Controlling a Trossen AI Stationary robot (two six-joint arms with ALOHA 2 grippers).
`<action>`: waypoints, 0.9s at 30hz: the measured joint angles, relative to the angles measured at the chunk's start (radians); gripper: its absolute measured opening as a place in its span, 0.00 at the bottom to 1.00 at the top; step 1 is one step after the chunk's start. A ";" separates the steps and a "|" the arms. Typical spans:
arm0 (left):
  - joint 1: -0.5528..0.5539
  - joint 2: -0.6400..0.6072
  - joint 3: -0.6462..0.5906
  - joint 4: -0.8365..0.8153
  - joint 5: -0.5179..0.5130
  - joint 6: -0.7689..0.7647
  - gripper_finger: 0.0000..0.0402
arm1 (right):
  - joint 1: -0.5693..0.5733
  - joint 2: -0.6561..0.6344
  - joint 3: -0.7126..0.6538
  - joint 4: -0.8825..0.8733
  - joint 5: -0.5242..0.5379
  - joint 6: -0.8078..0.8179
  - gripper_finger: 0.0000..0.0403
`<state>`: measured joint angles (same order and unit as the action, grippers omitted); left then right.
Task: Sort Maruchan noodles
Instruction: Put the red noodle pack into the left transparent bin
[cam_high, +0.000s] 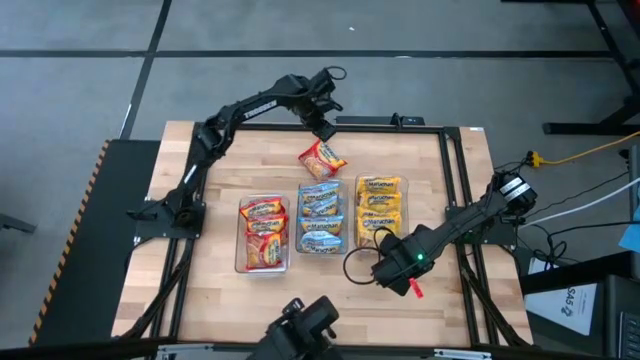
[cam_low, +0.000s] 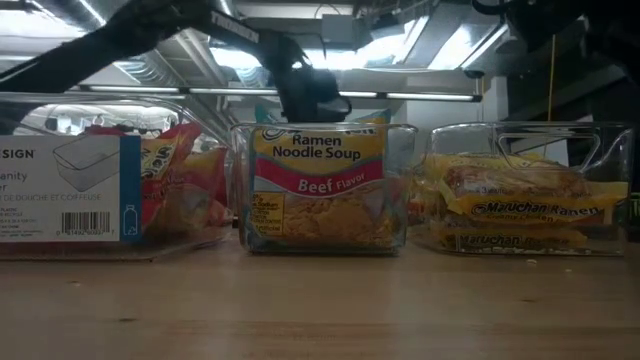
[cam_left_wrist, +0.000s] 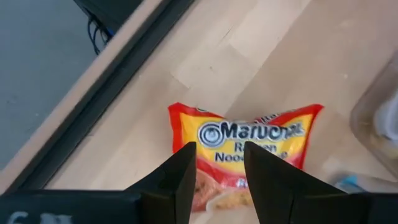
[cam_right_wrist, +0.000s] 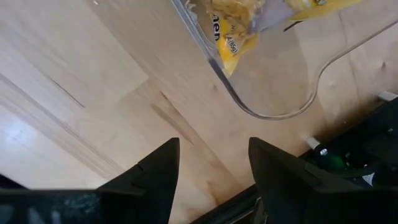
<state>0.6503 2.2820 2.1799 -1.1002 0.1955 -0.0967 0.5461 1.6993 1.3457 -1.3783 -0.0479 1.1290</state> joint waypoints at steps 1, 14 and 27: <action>-0.003 0.013 0.000 0.007 0.003 0.000 0.32 | 0.000 0.000 0.000 0.001 0.001 0.000 0.49; -0.037 0.134 0.000 -0.019 0.086 -0.005 0.32 | 0.000 0.000 0.000 0.002 0.004 -0.001 0.49; -0.063 0.163 -0.005 -0.070 0.047 0.027 0.29 | 0.019 0.000 0.000 0.010 -0.011 -0.011 0.49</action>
<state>0.5877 2.4454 2.1750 -1.1702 0.2427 -0.0701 0.5650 1.6993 1.3457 -1.3688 -0.0584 1.1183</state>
